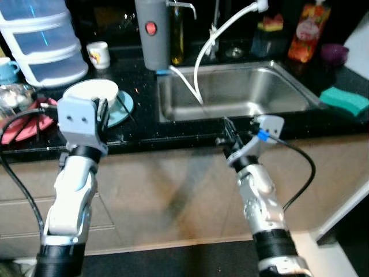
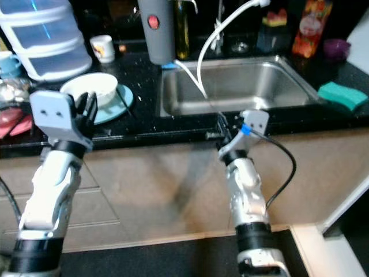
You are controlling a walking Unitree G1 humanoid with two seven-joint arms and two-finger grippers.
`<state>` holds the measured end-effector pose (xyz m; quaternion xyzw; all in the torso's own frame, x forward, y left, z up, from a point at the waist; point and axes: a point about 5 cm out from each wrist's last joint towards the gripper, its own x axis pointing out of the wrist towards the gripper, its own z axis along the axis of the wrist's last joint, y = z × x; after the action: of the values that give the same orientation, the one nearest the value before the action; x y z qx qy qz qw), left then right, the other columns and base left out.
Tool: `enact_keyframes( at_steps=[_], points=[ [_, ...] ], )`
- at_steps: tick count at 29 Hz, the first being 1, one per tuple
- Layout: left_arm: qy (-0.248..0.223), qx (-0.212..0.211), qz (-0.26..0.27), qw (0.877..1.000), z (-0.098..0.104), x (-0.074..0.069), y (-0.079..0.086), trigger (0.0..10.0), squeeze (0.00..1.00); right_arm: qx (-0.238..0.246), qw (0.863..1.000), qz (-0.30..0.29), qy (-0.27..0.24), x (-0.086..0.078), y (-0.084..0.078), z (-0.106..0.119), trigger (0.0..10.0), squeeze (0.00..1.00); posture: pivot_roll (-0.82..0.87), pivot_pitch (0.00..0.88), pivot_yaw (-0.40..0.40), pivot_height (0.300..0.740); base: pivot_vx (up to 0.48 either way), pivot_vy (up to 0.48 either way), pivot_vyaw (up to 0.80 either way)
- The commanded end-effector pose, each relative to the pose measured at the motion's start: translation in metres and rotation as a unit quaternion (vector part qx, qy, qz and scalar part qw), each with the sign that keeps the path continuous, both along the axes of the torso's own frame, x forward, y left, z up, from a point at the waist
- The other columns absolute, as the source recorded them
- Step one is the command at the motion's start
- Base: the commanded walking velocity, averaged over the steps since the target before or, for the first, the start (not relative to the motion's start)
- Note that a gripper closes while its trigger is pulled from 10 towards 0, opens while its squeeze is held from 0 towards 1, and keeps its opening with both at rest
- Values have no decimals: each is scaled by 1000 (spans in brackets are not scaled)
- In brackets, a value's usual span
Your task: Kitchen organization
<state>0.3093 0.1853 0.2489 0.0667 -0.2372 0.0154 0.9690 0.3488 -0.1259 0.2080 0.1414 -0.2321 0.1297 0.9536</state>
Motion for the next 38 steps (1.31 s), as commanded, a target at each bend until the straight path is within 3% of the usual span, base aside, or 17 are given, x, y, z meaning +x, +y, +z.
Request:
enact_keyframes(
  at_steps=[1,16,27,33,38],
  points=[
    [4,3,1,1000,0,0,1,10000,0,0,1000,5,3,0,2,-1,10000,0,137,82,51,740,480,0,0],
    [-7,10,1,1000,9,0,1,10000,0,-2,1000,10,5,3,2,0,10000,0,143,90,47,740,462,0,0],
    [-49,37,-14,998,38,-2,-13,10000,0,3,1000,10,8,3,0,1,10000,0,147,94,43,740,0,0,0],
    [-50,53,-30,997,39,-2,-20,10000,0,6,1000,10,7,4,0,2,10000,0,147,91,41,740,0,0,0],
    [-29,77,20,996,41,1,-12,10000,0,9,1000,13,5,4,0,5,10000,0,145,91,39,740,0,0,0]
  ],
)
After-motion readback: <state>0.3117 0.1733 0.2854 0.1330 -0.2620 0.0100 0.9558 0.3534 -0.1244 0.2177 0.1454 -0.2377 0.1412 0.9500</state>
